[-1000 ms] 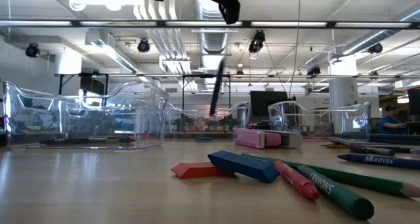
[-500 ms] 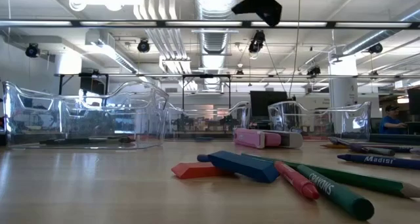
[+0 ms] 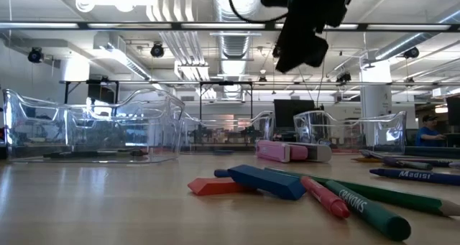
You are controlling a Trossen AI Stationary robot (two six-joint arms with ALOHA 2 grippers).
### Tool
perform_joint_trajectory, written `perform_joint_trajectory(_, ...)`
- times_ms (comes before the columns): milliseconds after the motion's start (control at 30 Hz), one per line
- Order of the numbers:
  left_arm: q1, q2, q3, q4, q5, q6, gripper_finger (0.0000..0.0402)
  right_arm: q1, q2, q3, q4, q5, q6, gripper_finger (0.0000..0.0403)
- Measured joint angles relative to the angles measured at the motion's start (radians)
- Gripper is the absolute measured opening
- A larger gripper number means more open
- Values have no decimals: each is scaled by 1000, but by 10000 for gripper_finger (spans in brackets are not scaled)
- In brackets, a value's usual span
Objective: Sort crayons/erasers/pens/pencils in bins
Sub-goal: Put the blue crayon into the top right transparent bin
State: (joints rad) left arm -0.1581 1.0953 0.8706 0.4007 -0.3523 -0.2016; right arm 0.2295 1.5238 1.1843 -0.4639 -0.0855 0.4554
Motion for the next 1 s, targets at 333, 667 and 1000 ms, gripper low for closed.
perform_joint_trajectory(333, 0, -126, -2, -132, 21, 1, 58, 45, 188, 94, 4, -12, 57, 211)
perform_joint_trajectory(667, -2, -319, -11, -323, 91, -53, 117, 59, 451, 351, -25, -53, 160, 211)
perform_joint_trajectory(1000, -6, -421, -13, -468, 155, -49, 119, 43, 620, 513, -153, 4, 314, 211)
